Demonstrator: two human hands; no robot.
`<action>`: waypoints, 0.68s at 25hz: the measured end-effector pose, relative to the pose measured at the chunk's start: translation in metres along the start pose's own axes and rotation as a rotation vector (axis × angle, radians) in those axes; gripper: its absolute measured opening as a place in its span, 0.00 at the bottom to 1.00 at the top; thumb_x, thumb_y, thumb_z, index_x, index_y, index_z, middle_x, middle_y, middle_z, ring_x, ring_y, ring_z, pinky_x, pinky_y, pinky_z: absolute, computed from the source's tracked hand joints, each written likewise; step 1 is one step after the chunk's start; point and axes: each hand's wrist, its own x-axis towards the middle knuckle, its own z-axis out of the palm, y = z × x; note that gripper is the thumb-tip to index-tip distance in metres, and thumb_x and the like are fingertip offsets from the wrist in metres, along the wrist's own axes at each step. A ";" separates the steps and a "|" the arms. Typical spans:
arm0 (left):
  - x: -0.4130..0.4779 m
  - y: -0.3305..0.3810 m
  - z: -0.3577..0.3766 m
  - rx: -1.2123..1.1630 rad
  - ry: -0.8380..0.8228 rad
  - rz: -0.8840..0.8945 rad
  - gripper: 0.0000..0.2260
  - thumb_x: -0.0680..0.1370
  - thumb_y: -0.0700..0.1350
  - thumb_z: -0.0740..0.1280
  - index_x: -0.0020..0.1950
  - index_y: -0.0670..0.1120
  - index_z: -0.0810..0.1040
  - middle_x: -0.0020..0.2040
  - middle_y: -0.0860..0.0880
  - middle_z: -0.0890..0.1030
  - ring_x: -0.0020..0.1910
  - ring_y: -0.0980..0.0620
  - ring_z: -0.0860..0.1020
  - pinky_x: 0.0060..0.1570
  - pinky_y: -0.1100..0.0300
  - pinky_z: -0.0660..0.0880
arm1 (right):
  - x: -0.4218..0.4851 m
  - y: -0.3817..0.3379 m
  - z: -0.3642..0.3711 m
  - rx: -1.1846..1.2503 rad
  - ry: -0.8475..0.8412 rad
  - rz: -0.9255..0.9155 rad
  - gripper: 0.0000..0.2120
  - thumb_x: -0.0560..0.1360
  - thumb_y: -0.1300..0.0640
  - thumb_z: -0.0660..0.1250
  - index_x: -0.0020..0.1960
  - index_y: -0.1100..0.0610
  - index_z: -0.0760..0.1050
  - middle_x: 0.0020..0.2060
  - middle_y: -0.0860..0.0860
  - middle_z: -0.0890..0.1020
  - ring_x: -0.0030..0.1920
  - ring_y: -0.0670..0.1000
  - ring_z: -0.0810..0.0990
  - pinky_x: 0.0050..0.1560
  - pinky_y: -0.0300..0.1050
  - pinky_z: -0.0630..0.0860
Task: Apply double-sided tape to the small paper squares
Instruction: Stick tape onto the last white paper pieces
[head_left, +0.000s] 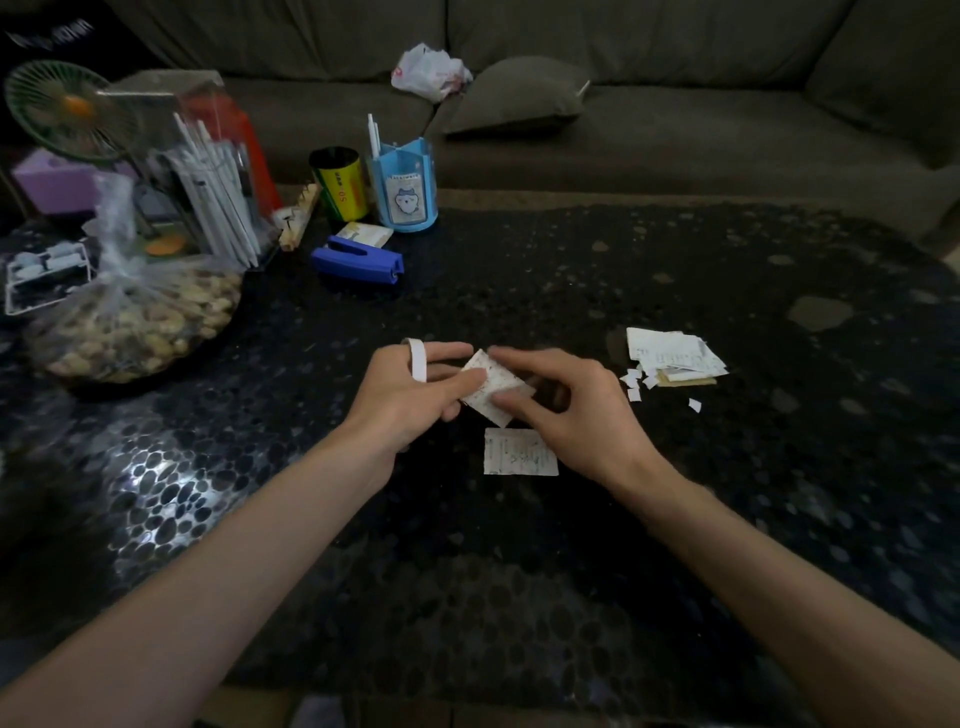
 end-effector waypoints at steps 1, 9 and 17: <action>-0.002 0.001 0.000 -0.023 -0.008 -0.001 0.14 0.77 0.43 0.76 0.62 0.51 0.84 0.46 0.53 0.89 0.31 0.59 0.76 0.34 0.67 0.76 | -0.003 -0.004 0.000 0.158 -0.006 0.085 0.22 0.78 0.52 0.75 0.70 0.46 0.79 0.54 0.42 0.86 0.54 0.38 0.83 0.59 0.35 0.79; -0.002 -0.001 -0.002 0.297 -0.082 0.007 0.05 0.75 0.52 0.78 0.47 0.52 0.88 0.37 0.47 0.86 0.30 0.59 0.78 0.37 0.61 0.73 | -0.014 -0.008 -0.023 0.292 0.029 0.476 0.02 0.78 0.51 0.75 0.50 0.47 0.86 0.44 0.44 0.88 0.47 0.43 0.86 0.52 0.41 0.82; 0.003 -0.008 -0.005 0.457 -0.145 0.024 0.05 0.73 0.44 0.80 0.47 0.50 0.88 0.40 0.53 0.88 0.38 0.59 0.84 0.39 0.64 0.77 | -0.019 0.002 -0.023 0.142 -0.034 0.513 0.04 0.74 0.50 0.78 0.48 0.47 0.86 0.44 0.44 0.87 0.48 0.42 0.85 0.56 0.45 0.83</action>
